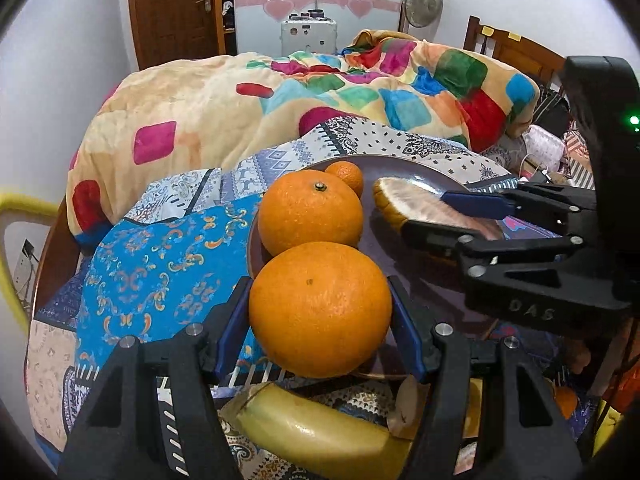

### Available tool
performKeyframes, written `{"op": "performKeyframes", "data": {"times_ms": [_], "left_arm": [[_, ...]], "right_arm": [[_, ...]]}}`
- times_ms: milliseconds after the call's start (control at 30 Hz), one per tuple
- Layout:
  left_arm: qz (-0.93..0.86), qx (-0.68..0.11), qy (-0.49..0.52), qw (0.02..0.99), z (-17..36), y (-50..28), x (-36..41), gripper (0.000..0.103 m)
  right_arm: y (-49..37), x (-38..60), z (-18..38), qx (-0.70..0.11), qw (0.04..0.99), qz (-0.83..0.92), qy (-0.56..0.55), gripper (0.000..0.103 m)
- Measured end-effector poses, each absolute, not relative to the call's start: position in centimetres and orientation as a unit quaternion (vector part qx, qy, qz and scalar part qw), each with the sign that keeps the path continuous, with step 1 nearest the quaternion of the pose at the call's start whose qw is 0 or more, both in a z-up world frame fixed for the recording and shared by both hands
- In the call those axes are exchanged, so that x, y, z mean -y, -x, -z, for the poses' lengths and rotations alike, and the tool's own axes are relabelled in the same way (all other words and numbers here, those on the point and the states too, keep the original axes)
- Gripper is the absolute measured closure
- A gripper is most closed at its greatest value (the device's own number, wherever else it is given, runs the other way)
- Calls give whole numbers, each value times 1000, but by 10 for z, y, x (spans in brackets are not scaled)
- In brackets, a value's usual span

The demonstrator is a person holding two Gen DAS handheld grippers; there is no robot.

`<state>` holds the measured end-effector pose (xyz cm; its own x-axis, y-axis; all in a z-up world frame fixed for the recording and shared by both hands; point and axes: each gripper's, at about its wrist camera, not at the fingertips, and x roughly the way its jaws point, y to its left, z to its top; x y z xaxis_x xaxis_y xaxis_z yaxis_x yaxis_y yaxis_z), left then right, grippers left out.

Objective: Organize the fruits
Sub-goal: 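Lower the orange with the left tool while the right tool lowers the pomelo wedge onto the plate, then open both tools and withdraw them from the plate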

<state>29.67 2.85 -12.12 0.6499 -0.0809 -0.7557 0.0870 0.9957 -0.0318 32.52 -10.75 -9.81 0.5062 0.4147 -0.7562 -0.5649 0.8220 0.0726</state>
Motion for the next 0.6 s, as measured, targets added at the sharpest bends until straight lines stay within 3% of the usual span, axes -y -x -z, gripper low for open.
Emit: {"op": "performKeyframes", "data": {"times_ms": [267, 400, 600], "left_arm": [[49, -410, -2, 911, 118, -298, -29, 38], [42, -406, 6, 913, 115, -297, -30, 27], [37, -393, 15, 919, 102, -286, -31, 26]], "right_arm": [[-327, 99, 103, -418, 856, -285, 103, 55], [-325, 101, 97, -410, 861, -283, 101, 56], [-312, 112, 80, -389, 873, -279, 95, 55]]}}
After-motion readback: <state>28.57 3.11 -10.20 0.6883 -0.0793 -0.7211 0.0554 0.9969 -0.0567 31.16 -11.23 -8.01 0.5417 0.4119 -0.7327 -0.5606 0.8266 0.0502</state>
